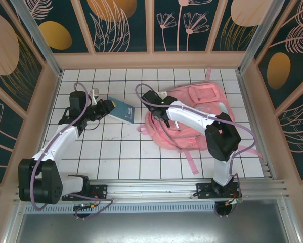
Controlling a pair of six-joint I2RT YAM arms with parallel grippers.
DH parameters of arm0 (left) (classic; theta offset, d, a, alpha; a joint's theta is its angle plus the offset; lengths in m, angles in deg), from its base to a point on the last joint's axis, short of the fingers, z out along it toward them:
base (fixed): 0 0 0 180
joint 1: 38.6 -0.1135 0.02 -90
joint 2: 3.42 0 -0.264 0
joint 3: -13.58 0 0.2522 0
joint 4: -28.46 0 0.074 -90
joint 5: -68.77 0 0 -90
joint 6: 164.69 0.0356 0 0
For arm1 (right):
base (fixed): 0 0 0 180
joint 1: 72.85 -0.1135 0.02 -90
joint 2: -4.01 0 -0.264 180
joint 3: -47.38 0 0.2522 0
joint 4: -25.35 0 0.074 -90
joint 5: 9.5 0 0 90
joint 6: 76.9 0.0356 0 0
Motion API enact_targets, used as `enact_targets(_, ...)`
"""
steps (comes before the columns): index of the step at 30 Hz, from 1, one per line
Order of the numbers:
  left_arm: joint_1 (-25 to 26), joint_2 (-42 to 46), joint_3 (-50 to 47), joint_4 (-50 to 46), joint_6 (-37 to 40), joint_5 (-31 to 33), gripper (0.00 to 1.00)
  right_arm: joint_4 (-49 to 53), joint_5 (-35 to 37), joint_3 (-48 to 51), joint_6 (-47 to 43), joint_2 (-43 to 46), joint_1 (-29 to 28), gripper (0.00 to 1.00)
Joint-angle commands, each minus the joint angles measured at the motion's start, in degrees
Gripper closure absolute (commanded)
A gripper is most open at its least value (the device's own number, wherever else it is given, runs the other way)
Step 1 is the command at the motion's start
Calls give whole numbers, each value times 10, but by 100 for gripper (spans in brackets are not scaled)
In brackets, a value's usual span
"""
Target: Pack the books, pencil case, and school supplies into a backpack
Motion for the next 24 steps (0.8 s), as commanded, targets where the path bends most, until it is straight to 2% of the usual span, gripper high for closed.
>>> enact_targets(1,0,-5,3,14,9,-13,100,25,46,-3,-7,-10,-4,82)
enact_targets(4,0,-6,2,16,8,-15,100,11,60,0,-15,15,-1,100)
enact_targets(7,0,-8,2,16,8,-18,100,-13,25,1,-25,63,13,100)
enact_targets(10,0,-10,1,22,3,-27,100,-39,-41,9,-27,125,43,100)
enact_targets(12,0,-12,3,23,0,-30,100,-68,-116,28,-22,176,79,100)
enact_targets(17,1,-12,4,46,-25,-44,100,-165,-387,116,4,282,205,100)
enact_targets(19,8,-14,3,66,-42,-51,100,-197,-467,144,16,305,241,100)
enact_targets(24,35,-22,13,112,-91,-68,100,-235,-556,195,29,335,291,100)
